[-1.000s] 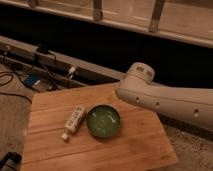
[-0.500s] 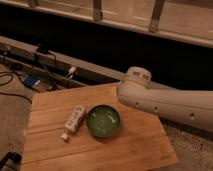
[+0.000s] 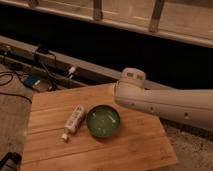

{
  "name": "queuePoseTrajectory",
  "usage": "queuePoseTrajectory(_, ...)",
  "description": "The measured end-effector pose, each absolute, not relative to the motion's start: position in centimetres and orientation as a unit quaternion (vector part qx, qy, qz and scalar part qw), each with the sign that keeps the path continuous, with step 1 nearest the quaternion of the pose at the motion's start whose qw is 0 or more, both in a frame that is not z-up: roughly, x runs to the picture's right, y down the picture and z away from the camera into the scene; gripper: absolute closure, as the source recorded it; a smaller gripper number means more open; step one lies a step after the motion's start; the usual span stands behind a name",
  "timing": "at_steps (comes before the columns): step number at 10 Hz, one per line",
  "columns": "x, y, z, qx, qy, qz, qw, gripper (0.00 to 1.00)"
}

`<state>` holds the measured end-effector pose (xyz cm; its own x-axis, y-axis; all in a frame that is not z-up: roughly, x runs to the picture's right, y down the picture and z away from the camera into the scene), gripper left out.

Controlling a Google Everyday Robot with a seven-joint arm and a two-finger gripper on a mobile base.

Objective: Place the bottle in the ceramic bowl

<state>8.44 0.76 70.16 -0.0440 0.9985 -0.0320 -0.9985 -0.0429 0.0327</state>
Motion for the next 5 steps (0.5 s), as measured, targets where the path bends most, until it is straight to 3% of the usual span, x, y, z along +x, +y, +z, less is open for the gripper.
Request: queuePoseTrajectory(5,3.1,1.0,70.1,-0.03,-0.002,0.676,0.736,0.2)
